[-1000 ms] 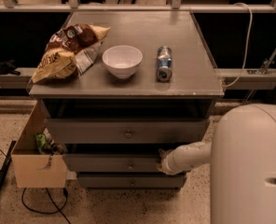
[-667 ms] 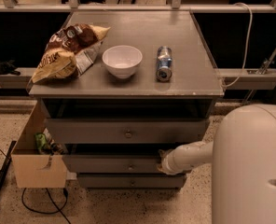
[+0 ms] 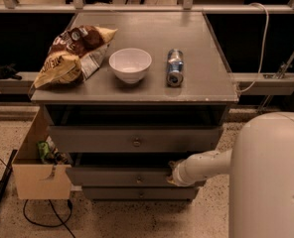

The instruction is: Open middle drawer

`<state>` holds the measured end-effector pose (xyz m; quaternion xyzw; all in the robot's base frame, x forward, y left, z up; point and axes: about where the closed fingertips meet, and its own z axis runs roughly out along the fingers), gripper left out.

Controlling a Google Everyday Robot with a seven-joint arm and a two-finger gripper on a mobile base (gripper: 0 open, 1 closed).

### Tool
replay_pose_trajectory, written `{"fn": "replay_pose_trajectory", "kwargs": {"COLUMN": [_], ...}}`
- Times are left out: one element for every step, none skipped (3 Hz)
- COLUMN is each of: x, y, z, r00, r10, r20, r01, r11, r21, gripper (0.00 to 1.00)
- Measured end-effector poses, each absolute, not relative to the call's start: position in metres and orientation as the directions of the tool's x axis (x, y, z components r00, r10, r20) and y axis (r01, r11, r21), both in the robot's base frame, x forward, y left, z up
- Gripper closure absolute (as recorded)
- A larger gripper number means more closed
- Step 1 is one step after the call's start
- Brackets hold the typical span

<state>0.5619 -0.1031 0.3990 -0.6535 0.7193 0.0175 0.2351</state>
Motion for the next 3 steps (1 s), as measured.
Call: {"fn": "replay_pose_trajectory", "kwargs": {"x": [0.5619, 0.5619, 0.5619], "y": [-0.1031, -0.1031, -0.1031], "z": [0.399, 0.399, 0.3989], "r00": [-0.035, -0.035, -0.035], "r10": [-0.932, -0.932, -0.932], "r20": [-0.361, -0.361, -0.361], "r01": [-0.948, -0.948, -0.948], "r11": [0.145, 0.145, 0.145], "r21": [-0.282, -0.282, -0.282], "gripper": [0.58, 0.35, 0.06]}}
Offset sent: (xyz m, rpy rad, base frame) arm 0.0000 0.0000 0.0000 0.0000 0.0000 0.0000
